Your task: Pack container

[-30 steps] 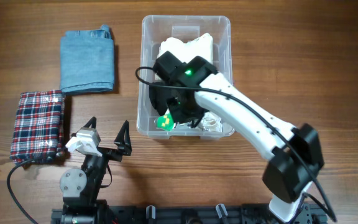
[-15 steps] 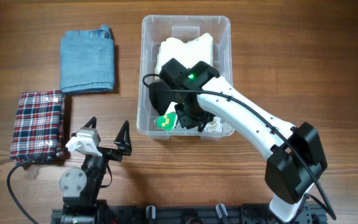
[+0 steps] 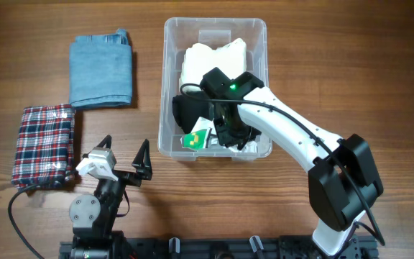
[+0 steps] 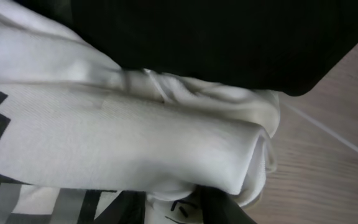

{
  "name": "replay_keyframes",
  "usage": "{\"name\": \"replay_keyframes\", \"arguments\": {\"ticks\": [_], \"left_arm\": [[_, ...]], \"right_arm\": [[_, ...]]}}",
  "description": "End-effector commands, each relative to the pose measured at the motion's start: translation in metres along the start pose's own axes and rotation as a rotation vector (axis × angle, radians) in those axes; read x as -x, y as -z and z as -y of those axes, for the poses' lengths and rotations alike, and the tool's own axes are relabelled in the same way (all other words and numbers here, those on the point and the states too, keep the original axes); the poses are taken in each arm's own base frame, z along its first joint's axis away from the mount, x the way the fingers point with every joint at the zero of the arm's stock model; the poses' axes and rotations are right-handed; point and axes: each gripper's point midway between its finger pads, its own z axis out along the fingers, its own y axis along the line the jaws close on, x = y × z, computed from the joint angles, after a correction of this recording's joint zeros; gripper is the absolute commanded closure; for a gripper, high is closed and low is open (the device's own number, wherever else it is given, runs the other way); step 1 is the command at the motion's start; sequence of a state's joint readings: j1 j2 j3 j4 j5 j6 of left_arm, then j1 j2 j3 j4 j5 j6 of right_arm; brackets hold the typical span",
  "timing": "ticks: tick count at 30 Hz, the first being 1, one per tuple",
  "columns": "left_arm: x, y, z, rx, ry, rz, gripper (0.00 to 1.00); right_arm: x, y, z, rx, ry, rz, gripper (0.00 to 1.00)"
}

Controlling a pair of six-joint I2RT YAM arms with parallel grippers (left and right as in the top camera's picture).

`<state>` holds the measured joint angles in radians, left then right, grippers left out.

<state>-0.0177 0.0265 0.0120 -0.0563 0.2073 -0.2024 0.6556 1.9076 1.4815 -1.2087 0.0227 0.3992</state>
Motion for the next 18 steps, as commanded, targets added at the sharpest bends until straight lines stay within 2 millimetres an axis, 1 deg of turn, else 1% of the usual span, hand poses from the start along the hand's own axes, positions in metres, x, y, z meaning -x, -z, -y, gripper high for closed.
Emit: {"name": "replay_keyframes", "arguments": {"ticks": [1, 2, 4, 7, 8, 9, 10, 11, 12, 13, 14, 16, 18], "left_arm": [[-0.003, 0.0, -0.003, 0.009, -0.014, -0.006, 0.0], [-0.003, 0.0, -0.003, 0.009, -0.014, -0.006, 0.0], [-0.003, 0.0, -0.003, 0.009, -0.013, -0.006, 0.0], [-0.003, 0.0, -0.003, 0.009, -0.013, -0.006, 0.0], [-0.003, 0.0, -0.003, 0.009, -0.014, -0.006, 0.0], [-0.003, 0.0, -0.003, 0.009, -0.013, -0.007, 0.0], [-0.003, 0.0, -0.003, 0.009, -0.013, -0.006, 0.0], [-0.003, 0.0, -0.003, 0.009, -0.014, -0.006, 0.0], [-0.003, 0.0, -0.003, 0.009, -0.013, -0.007, 0.0], [-0.003, 0.0, -0.003, 0.009, -0.014, -0.006, 0.0], [-0.003, 0.0, -0.003, 0.009, -0.013, -0.007, 0.0], [-0.003, 0.0, -0.003, 0.009, -0.013, -0.007, 0.0], [-0.003, 0.0, -0.003, 0.009, -0.013, -0.007, 0.0]], "right_arm": [[0.011, 0.006, -0.007, 0.031, 0.001, 0.029, 0.73], [0.014, 0.01, -0.008, 0.037, 0.001, 0.044, 0.73], [0.023, 0.027, -0.012, 0.063, -0.001, 0.099, 0.72], [0.034, 0.058, -0.016, 0.104, -0.005, 0.186, 0.69], [0.038, 0.071, -0.018, 0.119, -0.007, 0.223, 0.69], [0.043, 0.089, -0.019, 0.14, -0.007, 0.275, 0.66], [0.047, 0.104, -0.02, 0.156, -0.009, 0.321, 0.6], [0.05, 0.12, -0.019, 0.169, -0.012, 0.372, 0.53], [0.053, 0.136, -0.016, 0.174, -0.024, 0.425, 0.41], [0.056, 0.15, -0.009, 0.168, -0.051, 0.476, 0.29], [0.057, 0.161, -0.002, 0.156, -0.076, 0.516, 0.22], [0.057, 0.187, 0.027, 0.112, -0.175, 0.613, 0.14], [0.052, 0.201, 0.053, 0.078, -0.23, 0.65, 0.08]]}}
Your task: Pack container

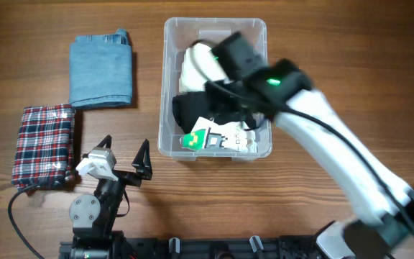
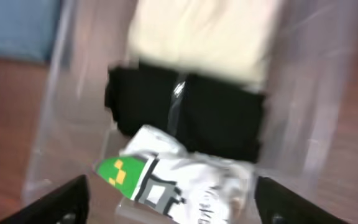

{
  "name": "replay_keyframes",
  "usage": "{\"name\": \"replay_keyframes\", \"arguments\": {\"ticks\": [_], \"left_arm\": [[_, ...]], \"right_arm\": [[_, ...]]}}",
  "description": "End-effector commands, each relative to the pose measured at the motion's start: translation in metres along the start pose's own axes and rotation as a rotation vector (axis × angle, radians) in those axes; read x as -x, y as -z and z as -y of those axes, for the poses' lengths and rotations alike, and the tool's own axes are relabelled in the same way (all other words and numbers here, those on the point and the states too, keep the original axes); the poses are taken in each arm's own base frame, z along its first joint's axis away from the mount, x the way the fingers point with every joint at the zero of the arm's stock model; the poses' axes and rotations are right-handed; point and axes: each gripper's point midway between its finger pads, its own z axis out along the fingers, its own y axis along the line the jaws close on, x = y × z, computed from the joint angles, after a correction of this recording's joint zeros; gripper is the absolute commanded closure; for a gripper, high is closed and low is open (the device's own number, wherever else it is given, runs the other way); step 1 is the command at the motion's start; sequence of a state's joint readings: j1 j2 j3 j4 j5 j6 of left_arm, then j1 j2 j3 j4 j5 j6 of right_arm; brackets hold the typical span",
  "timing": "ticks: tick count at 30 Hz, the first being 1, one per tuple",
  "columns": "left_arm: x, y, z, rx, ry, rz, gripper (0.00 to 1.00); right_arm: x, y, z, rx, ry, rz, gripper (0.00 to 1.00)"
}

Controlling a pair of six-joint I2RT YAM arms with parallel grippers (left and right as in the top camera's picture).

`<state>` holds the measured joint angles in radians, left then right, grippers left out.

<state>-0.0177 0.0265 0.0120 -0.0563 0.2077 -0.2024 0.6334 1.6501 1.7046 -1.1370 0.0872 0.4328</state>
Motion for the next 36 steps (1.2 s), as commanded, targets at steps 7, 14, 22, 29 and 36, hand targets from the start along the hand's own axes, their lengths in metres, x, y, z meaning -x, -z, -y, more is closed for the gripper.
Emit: {"name": "replay_keyframes", "arguments": {"ticks": [7, 14, 22, 29, 36], "left_arm": [[-0.003, 0.0, -0.003, 0.01, -0.013, -0.006, 0.0], [-0.003, 0.0, -0.003, 0.01, -0.013, -0.007, 0.0], [-0.003, 0.0, -0.003, 0.01, -0.013, -0.007, 0.0], [-0.003, 0.0, -0.003, 0.01, -0.013, -0.006, 0.0], [-0.003, 0.0, -0.003, 0.01, -0.014, -0.006, 0.0]], "right_arm": [[0.015, 0.057, 0.15, -0.287, -0.328, 0.099, 0.01], [0.005, 0.062, 0.233, -0.406, -0.527, 0.082, 0.0], [-0.01, 0.066, 0.297, -0.491, -0.694, 0.068, 0.0], [-0.026, 0.043, 0.32, -0.523, -0.744, -0.01, 0.0], [-0.029, 0.017, 0.328, -0.531, -0.744, -0.05, 0.0]]}}
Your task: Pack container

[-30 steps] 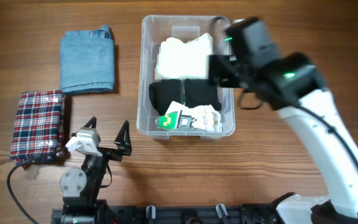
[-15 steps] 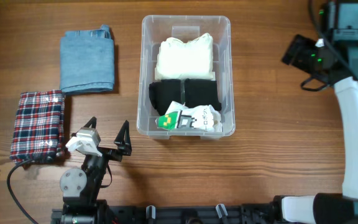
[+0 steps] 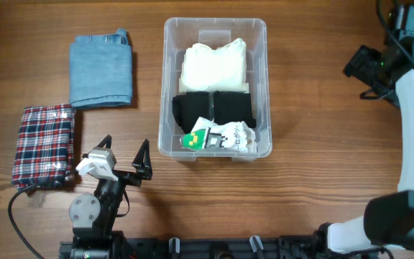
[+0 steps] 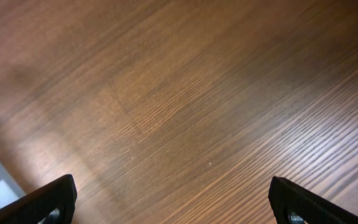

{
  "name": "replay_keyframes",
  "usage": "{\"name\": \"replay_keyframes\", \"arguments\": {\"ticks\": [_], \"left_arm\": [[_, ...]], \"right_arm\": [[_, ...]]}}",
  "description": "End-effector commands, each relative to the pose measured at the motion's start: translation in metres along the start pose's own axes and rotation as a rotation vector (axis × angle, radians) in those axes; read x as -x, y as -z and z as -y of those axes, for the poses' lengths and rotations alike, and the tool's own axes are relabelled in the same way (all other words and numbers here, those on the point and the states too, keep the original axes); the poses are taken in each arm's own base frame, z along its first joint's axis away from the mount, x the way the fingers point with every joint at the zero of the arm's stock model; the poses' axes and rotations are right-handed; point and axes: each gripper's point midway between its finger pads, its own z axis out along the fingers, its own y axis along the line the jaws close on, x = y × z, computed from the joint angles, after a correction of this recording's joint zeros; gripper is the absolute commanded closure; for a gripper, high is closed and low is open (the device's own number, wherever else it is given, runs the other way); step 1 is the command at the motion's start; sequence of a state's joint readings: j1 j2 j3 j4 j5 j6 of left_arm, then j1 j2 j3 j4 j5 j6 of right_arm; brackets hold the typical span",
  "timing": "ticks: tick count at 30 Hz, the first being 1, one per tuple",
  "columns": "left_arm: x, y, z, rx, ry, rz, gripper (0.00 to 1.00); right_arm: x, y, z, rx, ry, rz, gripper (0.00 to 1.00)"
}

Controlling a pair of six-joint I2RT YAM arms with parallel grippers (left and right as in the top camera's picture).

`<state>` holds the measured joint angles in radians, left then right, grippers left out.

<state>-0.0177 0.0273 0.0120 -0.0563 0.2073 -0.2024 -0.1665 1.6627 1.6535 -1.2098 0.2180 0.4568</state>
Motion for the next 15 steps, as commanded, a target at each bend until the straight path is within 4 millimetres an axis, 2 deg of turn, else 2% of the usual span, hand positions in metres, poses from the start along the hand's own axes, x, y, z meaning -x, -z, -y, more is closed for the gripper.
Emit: {"name": "replay_keyframes", "arguments": {"ticks": [1, 9, 15], "left_arm": [[-0.003, 0.0, -0.003, 0.009, -0.014, -0.006, 0.0], [-0.003, 0.0, -0.003, 0.009, -0.014, -0.006, 0.0], [-0.003, 0.0, -0.003, 0.009, -0.013, -0.006, 0.0]], "right_arm": [[-0.001, -0.017, 0.0, -0.031, -0.008, -0.024, 0.0], [0.003, -0.032, -0.005, -0.034, -0.009, -0.026, 0.0], [0.026, -0.032, -0.016, 0.011, -0.033, 0.063, 0.0]]}}
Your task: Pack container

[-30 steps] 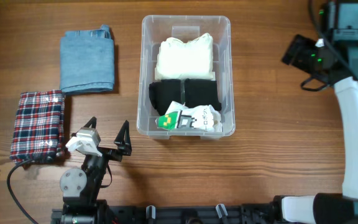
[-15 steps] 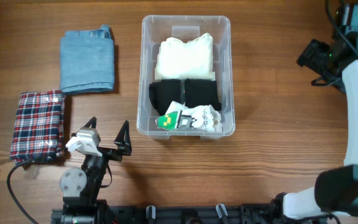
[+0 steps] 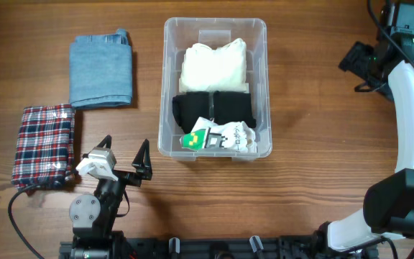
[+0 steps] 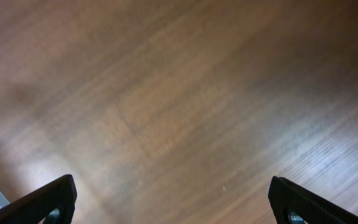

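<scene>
A clear plastic container (image 3: 167,86) stands at the table's middle. It holds a cream garment (image 3: 214,65) at the back, a black one (image 3: 214,109) in the middle and a white printed one (image 3: 220,137) at the front. Folded jeans (image 3: 101,70) and a plaid shirt (image 3: 43,144) lie on the table to its left. My right gripper (image 3: 359,66) hangs open and empty at the far right; its wrist view shows only bare wood between the fingertips (image 4: 48,202). My left gripper (image 3: 124,160) rests open at the front left, near the plaid shirt.
The wooden table (image 3: 322,144) stretches between the container and the right arm. The right arm's white links run down the right edge. A corner of the container shows at the left edge of the right wrist view.
My right gripper has shifted slightly at the far right of the table, still open and empty. The clothes and the left arm are where they were.
My right gripper was down in the front of the container against the white printed garment. Then it was above the container, open, with the garment left lying inside. Later it was out at the table's far right, where it still is.
</scene>
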{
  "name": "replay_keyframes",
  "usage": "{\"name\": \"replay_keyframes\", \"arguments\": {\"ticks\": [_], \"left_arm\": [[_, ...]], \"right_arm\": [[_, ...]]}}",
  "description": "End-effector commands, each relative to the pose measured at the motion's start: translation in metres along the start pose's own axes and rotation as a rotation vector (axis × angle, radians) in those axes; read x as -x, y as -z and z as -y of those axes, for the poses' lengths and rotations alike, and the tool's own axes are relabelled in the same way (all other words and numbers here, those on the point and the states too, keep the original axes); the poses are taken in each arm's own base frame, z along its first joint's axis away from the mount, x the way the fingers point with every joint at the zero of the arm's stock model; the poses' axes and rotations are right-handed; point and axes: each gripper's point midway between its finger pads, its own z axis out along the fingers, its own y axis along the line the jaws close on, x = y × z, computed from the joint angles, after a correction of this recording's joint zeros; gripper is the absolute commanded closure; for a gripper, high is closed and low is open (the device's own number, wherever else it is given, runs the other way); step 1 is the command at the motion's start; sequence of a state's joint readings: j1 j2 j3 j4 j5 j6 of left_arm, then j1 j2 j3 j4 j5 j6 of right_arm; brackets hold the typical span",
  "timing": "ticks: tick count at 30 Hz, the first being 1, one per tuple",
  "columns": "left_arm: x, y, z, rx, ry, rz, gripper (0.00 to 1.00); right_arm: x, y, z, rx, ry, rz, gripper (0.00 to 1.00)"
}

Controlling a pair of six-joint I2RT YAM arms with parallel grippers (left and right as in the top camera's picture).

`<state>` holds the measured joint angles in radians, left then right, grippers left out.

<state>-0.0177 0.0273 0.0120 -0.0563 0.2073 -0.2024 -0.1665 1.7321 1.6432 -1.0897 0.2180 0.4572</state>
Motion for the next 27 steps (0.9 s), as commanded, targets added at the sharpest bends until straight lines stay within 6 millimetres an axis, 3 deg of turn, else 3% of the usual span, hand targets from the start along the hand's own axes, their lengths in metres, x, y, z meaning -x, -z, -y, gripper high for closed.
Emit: {"name": "replay_keyframes", "arguments": {"ticks": [1, 6, 12, 23, 27], "left_arm": [[-0.003, 0.0, -0.003, 0.009, -0.014, -0.006, 0.0], [-0.003, 0.0, -0.003, 0.009, -0.014, -0.006, 0.0], [-0.003, 0.0, -0.002, 0.004, -0.011, -0.007, 0.0], [-0.01, 0.005, 0.042, -0.25, 0.124, -0.075, 0.0], [-0.011, 0.007, 0.048, -0.281, 0.144, -0.085, 0.0]], "right_arm": [[0.01, -0.005, -0.002, -0.002, -0.026, 0.038, 0.0], [0.024, -0.004, -0.008, 0.026, -0.041, 0.094, 0.0], [0.026, -0.004, -0.009, 0.03, -0.043, 0.102, 0.0], [0.026, -0.004, -0.009, 0.03, -0.043, 0.102, 0.0], [0.026, -0.004, -0.009, 0.03, -0.043, 0.102, 0.0]]}}
